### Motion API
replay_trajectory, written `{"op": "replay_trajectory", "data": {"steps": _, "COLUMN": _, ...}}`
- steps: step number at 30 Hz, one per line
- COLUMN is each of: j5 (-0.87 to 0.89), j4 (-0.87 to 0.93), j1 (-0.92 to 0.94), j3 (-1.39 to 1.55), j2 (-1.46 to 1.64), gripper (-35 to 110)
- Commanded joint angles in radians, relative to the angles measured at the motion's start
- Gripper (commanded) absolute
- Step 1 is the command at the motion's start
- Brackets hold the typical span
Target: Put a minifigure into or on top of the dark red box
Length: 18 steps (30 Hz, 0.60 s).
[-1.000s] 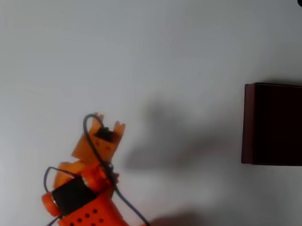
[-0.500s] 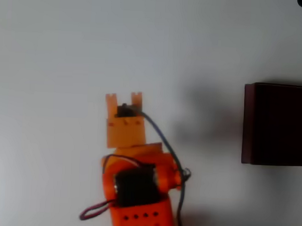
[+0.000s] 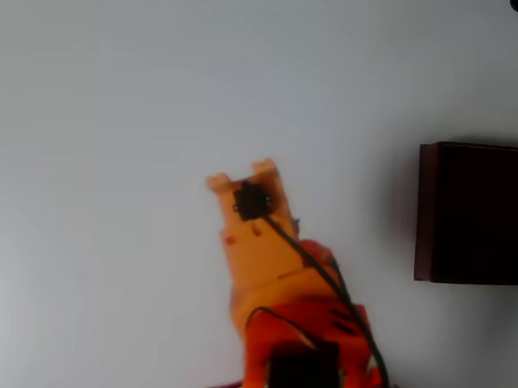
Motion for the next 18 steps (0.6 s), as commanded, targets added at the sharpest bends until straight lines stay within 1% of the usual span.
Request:
{"op": "replay_trajectory", "data": {"steps": 1, "j5": -0.084, "j4": -0.037, "j1": 0.081, "j3": 0.018, "j2": 0.075, "gripper": 0}}
{"op": "replay_trajectory", "data": {"steps": 9, "j5": -0.245, "j4": -0.176, "j1": 0.204, "j3": 0.028, "j2": 0.086, "gripper": 0}}
{"op": "replay_trajectory", "data": {"steps": 13, "j5": -0.325, "j4": -0.264, "j1": 0.258, "j3": 0.015, "j2": 0.052, "gripper": 0}}
{"op": "replay_trajectory", "data": {"steps": 18, "j5": -0.382, "j4": -0.356, "j1": 0.337, "j3": 0.003, "j2": -0.018, "gripper": 0}}
